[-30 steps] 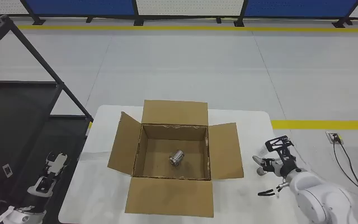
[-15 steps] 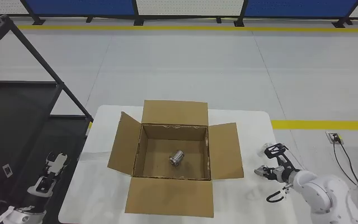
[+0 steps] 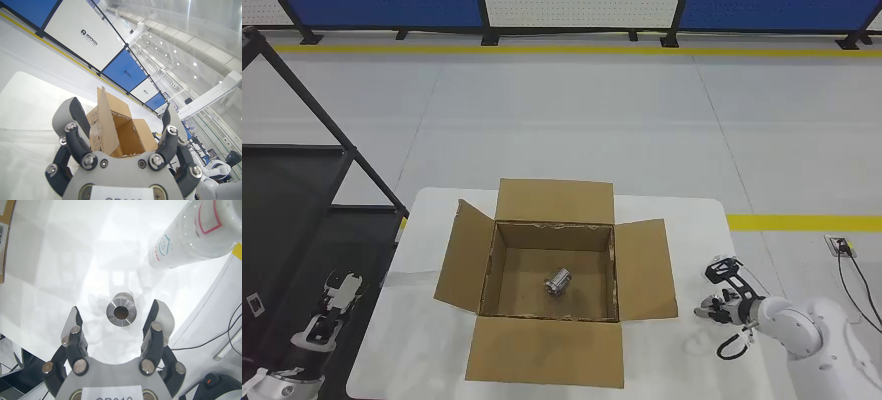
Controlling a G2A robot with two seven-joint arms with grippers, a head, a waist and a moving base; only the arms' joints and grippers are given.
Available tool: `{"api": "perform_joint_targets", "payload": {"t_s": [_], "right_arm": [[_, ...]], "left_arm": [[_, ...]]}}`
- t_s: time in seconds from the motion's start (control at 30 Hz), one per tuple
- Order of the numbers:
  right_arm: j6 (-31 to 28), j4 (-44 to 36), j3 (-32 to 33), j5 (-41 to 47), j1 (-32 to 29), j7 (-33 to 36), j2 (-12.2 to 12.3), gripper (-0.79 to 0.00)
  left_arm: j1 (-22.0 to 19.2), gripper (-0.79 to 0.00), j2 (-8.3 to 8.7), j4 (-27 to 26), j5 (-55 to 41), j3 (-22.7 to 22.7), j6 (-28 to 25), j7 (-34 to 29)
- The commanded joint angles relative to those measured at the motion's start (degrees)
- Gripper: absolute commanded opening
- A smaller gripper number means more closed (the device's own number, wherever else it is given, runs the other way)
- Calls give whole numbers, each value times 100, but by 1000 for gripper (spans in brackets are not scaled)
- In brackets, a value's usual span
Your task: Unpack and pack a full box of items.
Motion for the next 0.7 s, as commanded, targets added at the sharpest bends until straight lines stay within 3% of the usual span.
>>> {"api": "perform_joint_targets", "payload": {"t_s": [0.0,0.1,0.17,0.2,0.27,0.3,0.47,0.67], "right_arm": [[13,102,-36,7,67,-49,6,-403],[36,261,-102,5,172,-37,18,-422],[76,328,-146,5,230,-28,24,-480],[88,342,-165,12,249,-34,27,-526],[108,322,-179,21,257,-54,38,-727],[120,269,-155,30,232,-91,51,-785],[-10,-383,112,94,-128,-327,129,-785],[96,-2191,578,97,-968,-542,219,-785]], "left_arm": [[0,0,0,0,0,0,0,0],[0,0,0,0,0,0,0,0],[0,0,0,0,0,0,0,0],[0,0,0,0,0,0,0,0],[0,0,0,0,0,0,0,0],[0,0,0,0,0,0,0,0],[0,0,0,0,0,0,0,0],[0,0,0,0,0,0,0,0]]}}
